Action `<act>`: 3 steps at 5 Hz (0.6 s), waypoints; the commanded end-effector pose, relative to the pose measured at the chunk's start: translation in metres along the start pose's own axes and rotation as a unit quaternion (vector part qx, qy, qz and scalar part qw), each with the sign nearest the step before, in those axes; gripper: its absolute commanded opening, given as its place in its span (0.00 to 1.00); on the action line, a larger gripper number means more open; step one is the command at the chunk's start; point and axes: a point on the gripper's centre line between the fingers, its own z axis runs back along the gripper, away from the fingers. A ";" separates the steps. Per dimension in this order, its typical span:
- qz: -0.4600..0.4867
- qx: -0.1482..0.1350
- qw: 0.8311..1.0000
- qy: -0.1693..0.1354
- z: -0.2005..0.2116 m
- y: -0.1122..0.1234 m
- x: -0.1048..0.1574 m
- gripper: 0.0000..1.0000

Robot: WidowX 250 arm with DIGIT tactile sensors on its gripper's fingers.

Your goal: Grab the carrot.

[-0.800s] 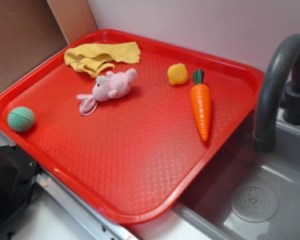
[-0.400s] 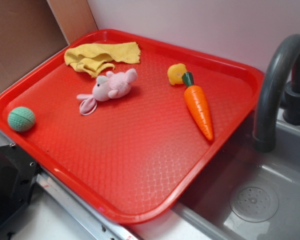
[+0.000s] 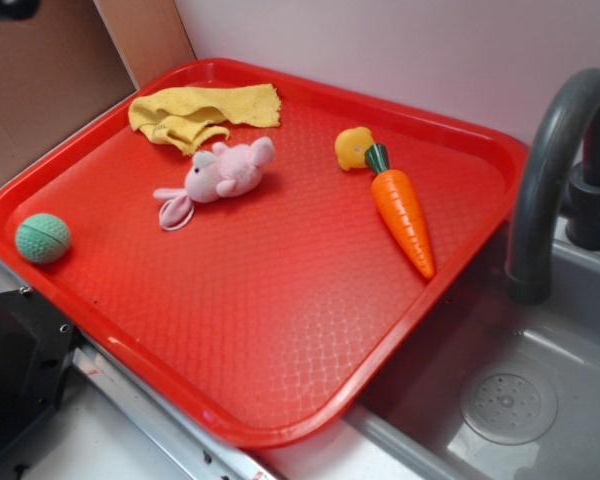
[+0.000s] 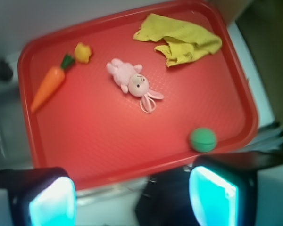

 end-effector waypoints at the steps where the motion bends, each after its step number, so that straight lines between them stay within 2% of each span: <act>1: 0.121 -0.055 0.991 -0.002 -0.028 -0.041 0.047 1.00; 2: 0.162 -0.076 0.984 -0.023 -0.054 -0.072 0.073 1.00; 3: 0.186 -0.075 0.979 -0.022 -0.086 -0.098 0.095 1.00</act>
